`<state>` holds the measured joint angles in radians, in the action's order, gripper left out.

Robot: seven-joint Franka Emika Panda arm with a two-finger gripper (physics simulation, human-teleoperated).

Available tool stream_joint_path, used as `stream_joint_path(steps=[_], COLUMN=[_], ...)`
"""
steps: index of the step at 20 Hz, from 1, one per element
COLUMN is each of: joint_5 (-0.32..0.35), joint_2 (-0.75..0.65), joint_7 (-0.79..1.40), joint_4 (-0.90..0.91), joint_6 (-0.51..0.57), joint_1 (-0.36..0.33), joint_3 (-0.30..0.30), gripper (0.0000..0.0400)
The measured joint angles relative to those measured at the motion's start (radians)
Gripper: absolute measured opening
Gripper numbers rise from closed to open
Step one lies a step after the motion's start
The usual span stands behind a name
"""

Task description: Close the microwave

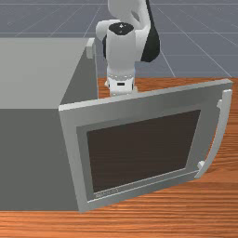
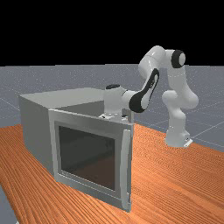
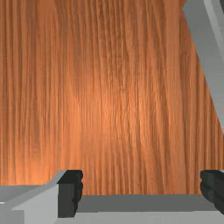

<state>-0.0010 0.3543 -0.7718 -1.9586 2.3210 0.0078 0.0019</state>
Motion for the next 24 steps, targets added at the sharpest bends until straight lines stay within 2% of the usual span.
stream_joint_path(steps=[4,13,20,22,24], joint_5=[0.0,0.0,0.001,-0.022,-0.002], joint_2=[-0.031,-0.1,-0.132,-0.138,-0.145], joint_7=[0.0,0.0,0.014,0.021,0.024], joint_4=[0.044,0.066,0.128,0.142,0.156], joint_6=[-0.097,-0.159,-0.261,-0.283,-0.303], joint_1=[0.0,0.0,0.001,0.005,0.003], joint_3=[0.0,0.0,-0.001,-0.003,-0.002], gripper=[0.04,0.04,0.04,0.04,0.04])
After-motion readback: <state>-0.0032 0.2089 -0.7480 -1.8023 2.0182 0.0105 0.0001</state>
